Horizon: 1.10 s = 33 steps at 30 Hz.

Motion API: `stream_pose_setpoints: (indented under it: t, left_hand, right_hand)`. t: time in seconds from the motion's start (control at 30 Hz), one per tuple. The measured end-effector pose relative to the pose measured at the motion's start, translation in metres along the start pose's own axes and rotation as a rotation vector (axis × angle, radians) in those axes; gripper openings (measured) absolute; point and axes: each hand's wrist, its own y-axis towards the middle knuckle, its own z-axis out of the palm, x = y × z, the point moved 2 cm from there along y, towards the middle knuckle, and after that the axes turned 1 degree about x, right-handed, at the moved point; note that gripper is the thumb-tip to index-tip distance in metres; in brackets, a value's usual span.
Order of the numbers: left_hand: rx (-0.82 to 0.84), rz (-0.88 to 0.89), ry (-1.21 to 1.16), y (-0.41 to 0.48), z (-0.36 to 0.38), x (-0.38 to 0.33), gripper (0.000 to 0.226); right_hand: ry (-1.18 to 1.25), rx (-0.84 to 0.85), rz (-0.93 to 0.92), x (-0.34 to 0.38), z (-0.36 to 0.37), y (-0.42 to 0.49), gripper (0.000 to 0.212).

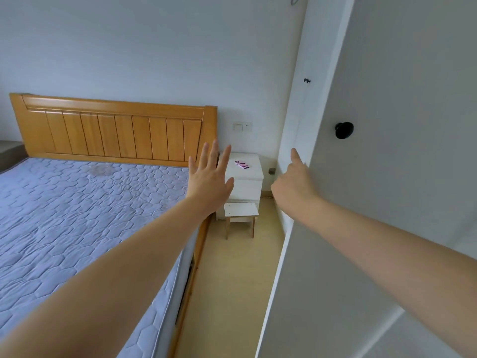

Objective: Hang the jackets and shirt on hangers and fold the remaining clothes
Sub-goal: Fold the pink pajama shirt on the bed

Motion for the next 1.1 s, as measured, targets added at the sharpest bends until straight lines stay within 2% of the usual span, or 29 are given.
stream_pose_setpoints:
  t: [0.07,0.1,0.13,0.2,0.27,0.3,0.37,0.47,0.6,0.67,0.73,0.83,0.9,1.0,1.03,1.1]
  left_hand:
    - [0.018,0.025,-0.004,-0.012,0.004,-0.014,0.073]
    - [0.027,0.032,-0.023,-0.017,0.008,-0.02,0.073]
    - [0.065,0.032,-0.072,-0.021,0.013,-0.026,0.072]
    - [0.294,-0.047,-0.395,-0.03,0.028,-0.041,0.067]
    - [0.613,-0.1,-0.74,-0.042,0.048,-0.062,0.057]
    - [0.699,-0.09,-0.834,-0.048,0.059,-0.075,0.052]
    - [0.734,-0.103,-0.966,-0.054,0.078,-0.1,0.041]
    - [0.613,-0.197,-1.099,-0.054,0.101,-0.125,0.027]
    - [0.52,-0.26,-1.189,-0.033,0.12,-0.127,0.02]
    - [0.498,-0.296,-1.198,-0.017,0.131,-0.124,0.017]
    - [0.468,-0.318,-1.207,0.002,0.145,-0.124,0.021]
    - [0.44,-0.337,-1.202,0.038,0.174,-0.126,0.031]
    - [0.444,-0.323,-1.194,0.068,0.193,-0.132,0.032]
    - [0.472,-0.287,-1.168,0.12,0.228,-0.149,0.035]
    - [0.491,-0.267,-1.14,0.137,0.24,-0.157,0.034]
    - [0.558,-0.226,-1.104,0.172,0.264,-0.178,0.029]
  right_hand:
    - [-0.127,0.015,-0.232,0.001,0.014,-0.003,0.019]
    - [-0.204,-0.067,-0.416,0.002,0.02,-0.009,0.028]
    - [-0.319,-0.252,-0.482,-0.004,0.012,-0.018,0.03]
    - [-0.425,-0.487,-0.476,-0.022,0.005,-0.03,0.034]
    - [-0.332,-0.675,-0.544,-0.025,0.022,-0.011,0.035]
    - [-0.332,-0.738,-0.549,-0.028,0.019,-0.008,0.033]
    - [-0.303,-0.857,-0.611,-0.031,0.015,-0.005,0.031]
    - [-0.291,-0.908,-0.648,-0.032,0.02,0.003,0.041]
    - [-0.346,-0.802,-0.704,-0.033,0.038,0.041,0.047]
    - [-0.388,-0.742,-0.701,-0.031,0.039,0.061,0.042]
    - [-0.402,-0.714,-0.706,-0.029,0.038,0.085,0.031]
    - [-0.4,-0.688,-0.713,-0.035,0.053,0.13,0.032]
    - [-0.438,-0.729,-0.591,-0.042,0.064,0.158,0.038]
    - [-0.456,-0.695,-0.403,-0.06,0.086,0.203,0.028]
    - [-0.457,-0.621,-0.369,-0.069,0.097,0.219,0.029]
    - [-0.438,-0.436,-0.352,-0.09,0.131,0.256,0.047]
